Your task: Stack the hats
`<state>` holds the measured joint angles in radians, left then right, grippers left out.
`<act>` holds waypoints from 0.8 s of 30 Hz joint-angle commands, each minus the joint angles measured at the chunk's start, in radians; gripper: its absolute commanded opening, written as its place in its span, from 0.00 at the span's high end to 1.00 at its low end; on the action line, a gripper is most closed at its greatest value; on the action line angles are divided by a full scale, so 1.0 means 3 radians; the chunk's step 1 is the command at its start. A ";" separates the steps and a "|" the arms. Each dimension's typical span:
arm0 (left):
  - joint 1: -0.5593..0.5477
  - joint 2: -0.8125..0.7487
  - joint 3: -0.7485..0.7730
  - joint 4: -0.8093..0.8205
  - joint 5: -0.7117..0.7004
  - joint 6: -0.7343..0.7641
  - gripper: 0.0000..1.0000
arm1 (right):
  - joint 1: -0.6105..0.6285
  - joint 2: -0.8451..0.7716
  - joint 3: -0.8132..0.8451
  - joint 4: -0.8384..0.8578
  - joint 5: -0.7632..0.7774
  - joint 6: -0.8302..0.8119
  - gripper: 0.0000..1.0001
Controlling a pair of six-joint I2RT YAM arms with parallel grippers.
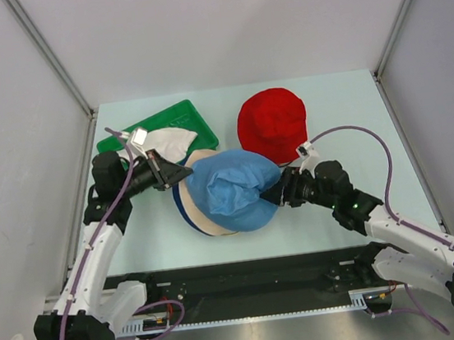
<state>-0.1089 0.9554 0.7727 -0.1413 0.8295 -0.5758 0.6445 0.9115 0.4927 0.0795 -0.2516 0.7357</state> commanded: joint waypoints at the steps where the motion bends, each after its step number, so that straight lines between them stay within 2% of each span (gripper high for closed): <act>1: 0.0112 -0.0091 0.0155 -0.0030 -0.0131 0.0088 1.00 | 0.0025 -0.0027 0.0071 0.0011 0.0117 -0.0064 0.40; 8: 0.0194 0.0031 0.0165 -0.0153 -0.0265 0.0232 1.00 | 0.0035 -0.0057 -0.0021 -0.0061 0.0199 -0.0054 0.47; 12: 0.0199 0.0103 0.0206 -0.0219 -0.0357 0.0314 1.00 | 0.0035 0.0034 -0.0078 0.0108 0.0184 -0.0044 0.69; 14: 0.0205 0.0134 0.0221 -0.0270 -0.0392 0.0380 1.00 | 0.0045 0.0101 -0.0072 0.0184 0.0159 -0.0044 0.74; 15: 0.0205 0.0154 0.0226 -0.0285 -0.0468 0.0401 1.00 | 0.0045 0.0142 -0.0072 0.0220 0.0133 -0.0044 0.81; 17: 0.0205 0.0180 0.0247 -0.0412 -0.0622 0.0508 1.00 | 0.0050 0.0224 -0.0098 0.0363 0.0031 -0.0044 0.87; 18: 0.0205 0.0205 0.0257 -0.0474 -0.0840 0.0554 1.00 | 0.0050 0.0249 -0.0133 0.0419 -0.0005 -0.0039 0.91; 24: 0.0205 0.0277 0.0232 -0.0613 -0.1307 0.0769 1.00 | 0.0107 0.0387 -0.0144 0.0426 0.0163 -0.0095 0.91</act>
<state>-0.0669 1.0180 0.8139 -0.2947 0.6292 -0.4335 0.6651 0.9958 0.4545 0.1898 -0.2489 0.7322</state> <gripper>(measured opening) 0.009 0.090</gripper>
